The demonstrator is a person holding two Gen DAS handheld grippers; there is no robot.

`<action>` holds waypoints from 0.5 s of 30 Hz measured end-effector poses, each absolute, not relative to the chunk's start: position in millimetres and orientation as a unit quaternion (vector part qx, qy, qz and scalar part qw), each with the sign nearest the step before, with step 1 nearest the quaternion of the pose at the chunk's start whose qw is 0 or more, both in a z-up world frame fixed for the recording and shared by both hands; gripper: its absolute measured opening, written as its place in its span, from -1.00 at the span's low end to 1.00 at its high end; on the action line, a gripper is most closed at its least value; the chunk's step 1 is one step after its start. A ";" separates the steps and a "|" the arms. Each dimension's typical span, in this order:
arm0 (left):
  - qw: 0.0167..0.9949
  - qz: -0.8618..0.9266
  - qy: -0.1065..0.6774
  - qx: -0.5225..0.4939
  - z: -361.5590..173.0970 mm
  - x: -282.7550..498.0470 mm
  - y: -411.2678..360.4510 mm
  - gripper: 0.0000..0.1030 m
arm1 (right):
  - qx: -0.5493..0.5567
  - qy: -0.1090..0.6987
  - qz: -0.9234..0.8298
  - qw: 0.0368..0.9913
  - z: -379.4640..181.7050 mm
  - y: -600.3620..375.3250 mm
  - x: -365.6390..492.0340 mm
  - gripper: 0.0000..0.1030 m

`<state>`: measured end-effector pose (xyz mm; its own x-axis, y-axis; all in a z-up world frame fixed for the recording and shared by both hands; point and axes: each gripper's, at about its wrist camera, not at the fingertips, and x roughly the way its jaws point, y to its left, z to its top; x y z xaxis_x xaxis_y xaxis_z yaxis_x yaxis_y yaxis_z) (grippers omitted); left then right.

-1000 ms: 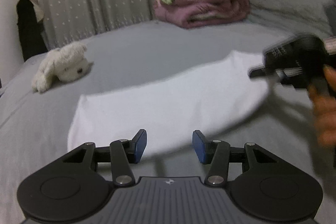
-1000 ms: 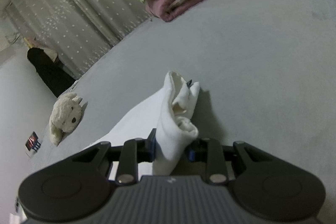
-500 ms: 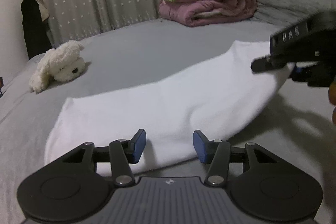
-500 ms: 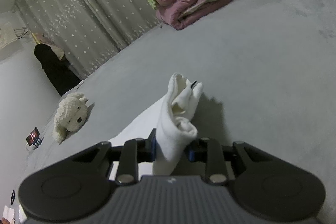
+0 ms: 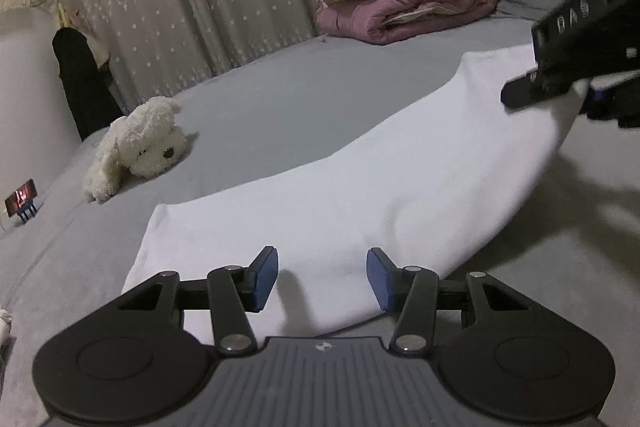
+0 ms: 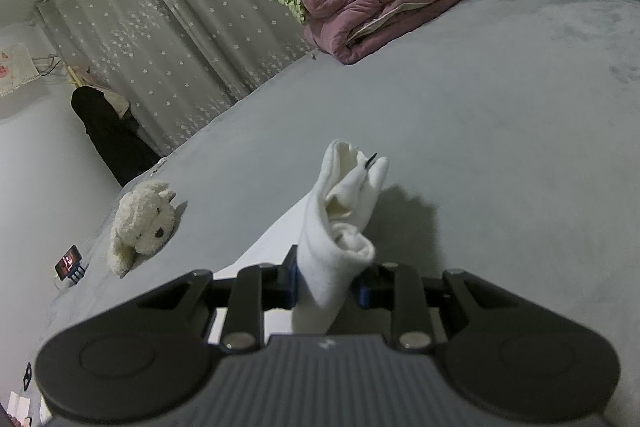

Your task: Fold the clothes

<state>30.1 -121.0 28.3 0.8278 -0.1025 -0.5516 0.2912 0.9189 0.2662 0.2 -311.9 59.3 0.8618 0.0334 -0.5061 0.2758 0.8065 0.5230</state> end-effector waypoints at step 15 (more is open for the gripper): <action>0.931 -0.132 0.306 0.150 55.9 39.0 -90.5 -0.03 | 0.321 0.257 -0.064 0.909 60.2 -316.2 -0.9 -0.55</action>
